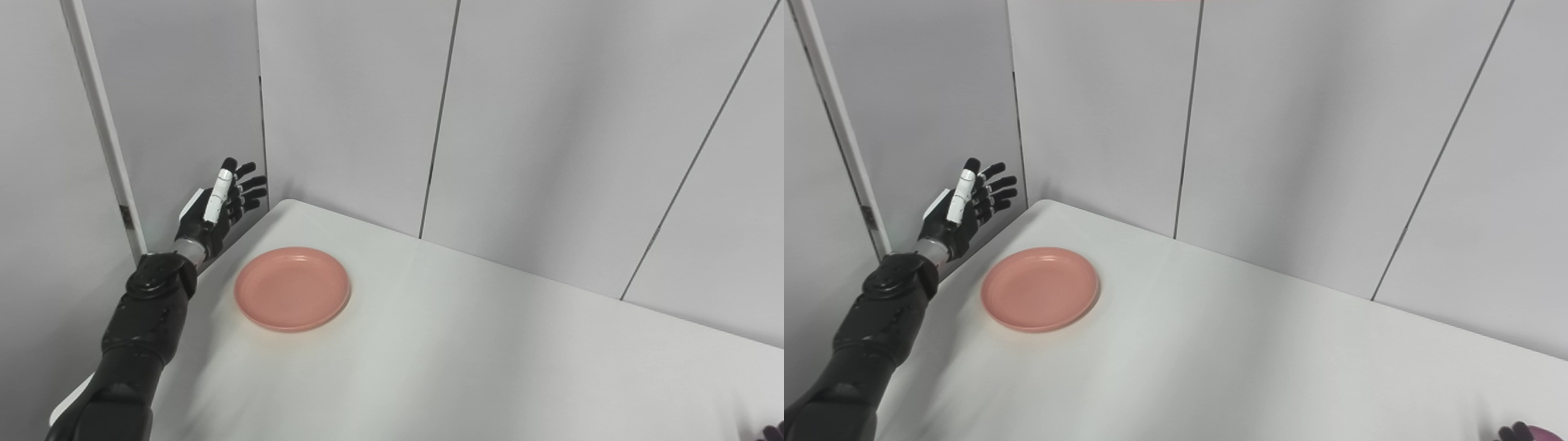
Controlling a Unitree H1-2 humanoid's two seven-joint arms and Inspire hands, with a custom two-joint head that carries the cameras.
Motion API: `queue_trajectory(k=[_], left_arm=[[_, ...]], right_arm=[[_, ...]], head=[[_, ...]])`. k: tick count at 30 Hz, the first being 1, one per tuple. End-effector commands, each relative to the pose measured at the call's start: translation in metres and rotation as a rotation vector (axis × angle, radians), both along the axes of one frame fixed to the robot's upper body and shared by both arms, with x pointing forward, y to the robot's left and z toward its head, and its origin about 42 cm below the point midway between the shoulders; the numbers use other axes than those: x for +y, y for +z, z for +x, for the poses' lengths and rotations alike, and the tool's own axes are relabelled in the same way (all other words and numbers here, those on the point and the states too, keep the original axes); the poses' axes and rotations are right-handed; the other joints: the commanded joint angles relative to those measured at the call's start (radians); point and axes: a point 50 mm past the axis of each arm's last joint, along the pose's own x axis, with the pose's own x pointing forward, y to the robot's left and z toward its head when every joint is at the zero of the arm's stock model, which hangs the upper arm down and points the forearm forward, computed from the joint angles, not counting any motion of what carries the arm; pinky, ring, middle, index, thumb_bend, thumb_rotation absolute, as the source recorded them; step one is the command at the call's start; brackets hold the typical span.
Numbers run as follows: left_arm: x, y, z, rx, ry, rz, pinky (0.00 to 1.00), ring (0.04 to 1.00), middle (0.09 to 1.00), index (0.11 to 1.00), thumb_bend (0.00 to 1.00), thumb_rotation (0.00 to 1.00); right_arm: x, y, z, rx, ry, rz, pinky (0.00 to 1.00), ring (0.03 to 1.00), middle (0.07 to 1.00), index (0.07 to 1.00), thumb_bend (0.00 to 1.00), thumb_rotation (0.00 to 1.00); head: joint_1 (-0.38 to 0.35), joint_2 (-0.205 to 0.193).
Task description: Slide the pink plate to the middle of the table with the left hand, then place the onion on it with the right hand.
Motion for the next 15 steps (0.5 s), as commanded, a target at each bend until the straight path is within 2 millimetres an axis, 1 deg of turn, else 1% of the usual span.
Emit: queue_trajectory(k=[1, 4, 9, 13, 15], left_arm=[[0.008, 0.041, 0.014, -0.128, 0.001, 0.040, 0.94, 0.865, 0.854, 0.886, 0.90, 0.96], [0.009, 0.035, 0.017, -0.118, 0.010, 0.024, 0.94, 0.860, 0.851, 0.885, 0.89, 0.97], [0.007, 0.025, 0.019, -0.107, 0.024, -0.008, 0.96, 0.862, 0.851, 0.892, 0.90, 0.95], [0.005, 0.019, 0.020, -0.100, 0.037, -0.035, 0.90, 0.841, 0.836, 0.879, 0.89, 0.94], [0.003, 0.017, 0.020, -0.094, 0.033, -0.039, 0.91, 0.845, 0.839, 0.881, 0.89, 0.94]], right_arm=[[0.009, -0.043, -0.027, 0.110, -0.011, 0.053, 1.00, 1.000, 0.985, 1.000, 0.65, 1.00], [0.009, -0.043, -0.027, 0.106, -0.009, 0.052, 1.00, 1.000, 0.984, 1.000, 0.65, 1.00], [0.010, -0.042, -0.029, 0.108, -0.009, 0.049, 1.00, 1.000, 0.982, 1.000, 0.66, 1.00], [0.011, -0.041, -0.029, 0.103, -0.008, 0.049, 1.00, 1.000, 0.979, 1.000, 0.65, 1.00], [0.012, -0.041, -0.029, 0.109, -0.011, 0.051, 1.00, 1.000, 0.978, 1.000, 0.66, 1.00]], head=[[-0.004, 0.001], [-0.005, 0.002], [-0.010, 0.007], [-0.013, 0.011], [-0.013, 0.012]])
